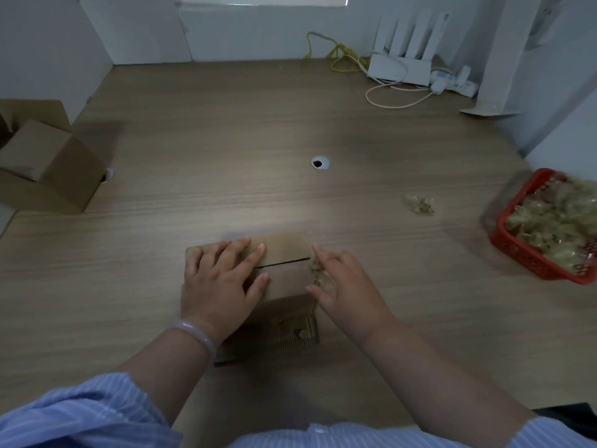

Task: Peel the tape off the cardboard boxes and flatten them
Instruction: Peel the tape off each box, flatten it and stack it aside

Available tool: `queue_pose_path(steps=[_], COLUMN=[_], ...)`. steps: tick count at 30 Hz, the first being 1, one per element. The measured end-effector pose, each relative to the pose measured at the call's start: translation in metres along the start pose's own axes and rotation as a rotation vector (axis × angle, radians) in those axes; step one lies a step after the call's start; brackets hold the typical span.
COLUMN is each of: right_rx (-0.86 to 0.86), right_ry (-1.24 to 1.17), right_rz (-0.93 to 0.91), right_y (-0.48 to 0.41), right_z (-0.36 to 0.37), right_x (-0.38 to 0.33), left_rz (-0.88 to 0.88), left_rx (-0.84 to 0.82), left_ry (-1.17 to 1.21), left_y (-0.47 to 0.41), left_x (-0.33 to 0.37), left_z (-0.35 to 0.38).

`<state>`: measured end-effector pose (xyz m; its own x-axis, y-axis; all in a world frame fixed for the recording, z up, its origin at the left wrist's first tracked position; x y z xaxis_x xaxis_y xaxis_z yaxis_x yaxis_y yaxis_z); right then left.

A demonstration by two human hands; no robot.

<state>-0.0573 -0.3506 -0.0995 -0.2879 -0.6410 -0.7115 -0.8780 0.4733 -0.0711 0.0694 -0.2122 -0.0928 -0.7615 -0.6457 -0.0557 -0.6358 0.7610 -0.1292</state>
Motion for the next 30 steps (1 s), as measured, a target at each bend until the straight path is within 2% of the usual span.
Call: queue_pose_path(steps=[4, 7, 13, 15, 18, 21, 25, 30], right_rx=[0.082, 0.117, 0.123, 0.141, 0.149, 0.232, 0.321, 0.181], right_ry=[-0.26, -0.379, -0.393, -0.525, -0.827, -1.061, -1.179, -1.09], right_rz=[0.188, 0.255, 0.169, 0.308, 0.638, 0.798, 0.814, 0.771], right_y=[-0.002, 0.003, 0.014, 0.025, 0.041, 0.046, 0.041, 0.034], right_z=[-0.01, -0.012, -0.011, -0.006, 0.014, 0.027, 0.029, 0.034], right_x=[0.02, 0.028, 0.029, 0.046, 0.071, 0.075, 0.072, 0.067], left_rz=[-0.002, 0.0, -0.02, -0.035, -0.038, -0.027, -0.023, -0.024], left_rx=[0.002, -0.008, -0.04, -0.043, -0.037, -0.046, -0.054, -0.057], left_ry=[-0.003, -0.005, 0.002, 0.012, 0.011, 0.021, 0.015, 0.034], left_y=[-0.001, 0.0, -0.003, -0.004, -0.004, -0.004, -0.003, -0.002], left_x=[0.0, 0.0, -0.001, -0.001, 0.0, 0.0, 0.0, 0.0], left_z=[0.0, 0.0, 0.001, 0.002, 0.002, 0.003, 0.003, 0.003])
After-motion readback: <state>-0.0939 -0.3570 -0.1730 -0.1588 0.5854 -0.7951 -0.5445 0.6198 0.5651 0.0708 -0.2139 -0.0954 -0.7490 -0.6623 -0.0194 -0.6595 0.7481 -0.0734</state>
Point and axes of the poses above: each hand's wrist, its own y-axis away from the middle knuckle, its own z-axis out of the palm, x = y × z, the point moved 10 cm from there along -y, towards the middle knuckle, and after that the axes turned 6 degrees about -y, right-handed, at the moved point
